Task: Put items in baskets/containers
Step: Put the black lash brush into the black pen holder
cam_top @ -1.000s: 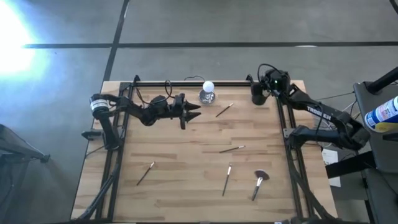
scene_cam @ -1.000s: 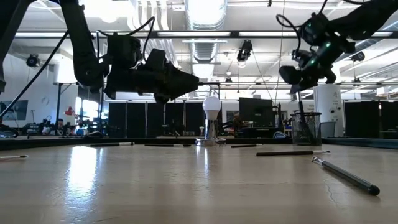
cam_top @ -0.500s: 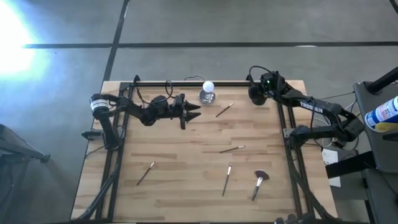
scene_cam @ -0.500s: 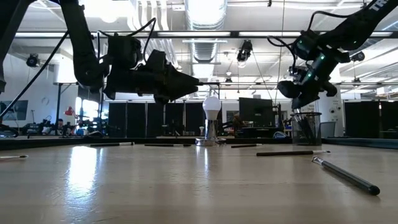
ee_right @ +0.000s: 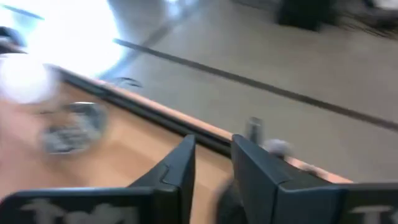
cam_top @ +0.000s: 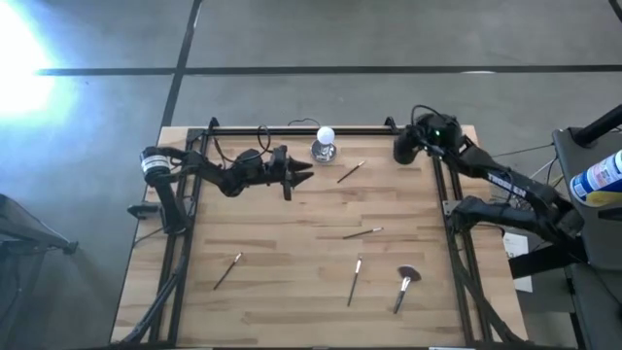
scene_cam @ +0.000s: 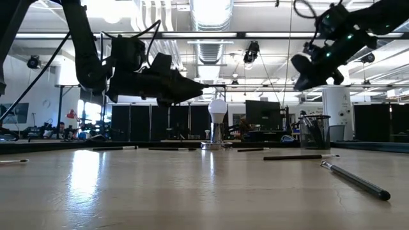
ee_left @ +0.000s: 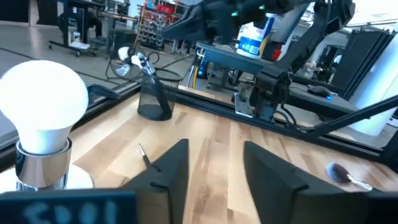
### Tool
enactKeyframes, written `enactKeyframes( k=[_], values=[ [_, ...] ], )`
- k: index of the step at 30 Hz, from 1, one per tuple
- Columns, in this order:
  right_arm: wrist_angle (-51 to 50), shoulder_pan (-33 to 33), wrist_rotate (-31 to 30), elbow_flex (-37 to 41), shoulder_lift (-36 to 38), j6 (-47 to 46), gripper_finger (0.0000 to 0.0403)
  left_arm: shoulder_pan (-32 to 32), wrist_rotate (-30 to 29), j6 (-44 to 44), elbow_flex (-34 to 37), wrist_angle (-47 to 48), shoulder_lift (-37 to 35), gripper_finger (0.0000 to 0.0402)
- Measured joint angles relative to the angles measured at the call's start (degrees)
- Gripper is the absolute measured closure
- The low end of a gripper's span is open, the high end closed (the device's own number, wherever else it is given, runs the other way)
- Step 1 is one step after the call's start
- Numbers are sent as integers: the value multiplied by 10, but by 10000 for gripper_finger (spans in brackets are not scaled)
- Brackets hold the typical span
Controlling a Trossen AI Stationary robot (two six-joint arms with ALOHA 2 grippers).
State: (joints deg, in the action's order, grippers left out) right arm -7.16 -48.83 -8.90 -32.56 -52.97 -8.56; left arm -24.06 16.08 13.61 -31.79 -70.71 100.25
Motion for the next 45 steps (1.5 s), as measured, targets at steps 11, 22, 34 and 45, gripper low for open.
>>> enactKeyframes(
  k=[11,22,34,45],
  values=[
    [338,173,31,183,53,11,391,-9,-36,-36,0,136,-63,398],
    [391,227,31,208,53,88,394,19,-108,-56,-3,543,-256,401],
    [391,227,39,201,53,98,394,13,-123,-143,-194,733,-77,354],
    [391,227,65,200,52,100,394,-15,-100,-248,-323,809,54,289]
  ],
)
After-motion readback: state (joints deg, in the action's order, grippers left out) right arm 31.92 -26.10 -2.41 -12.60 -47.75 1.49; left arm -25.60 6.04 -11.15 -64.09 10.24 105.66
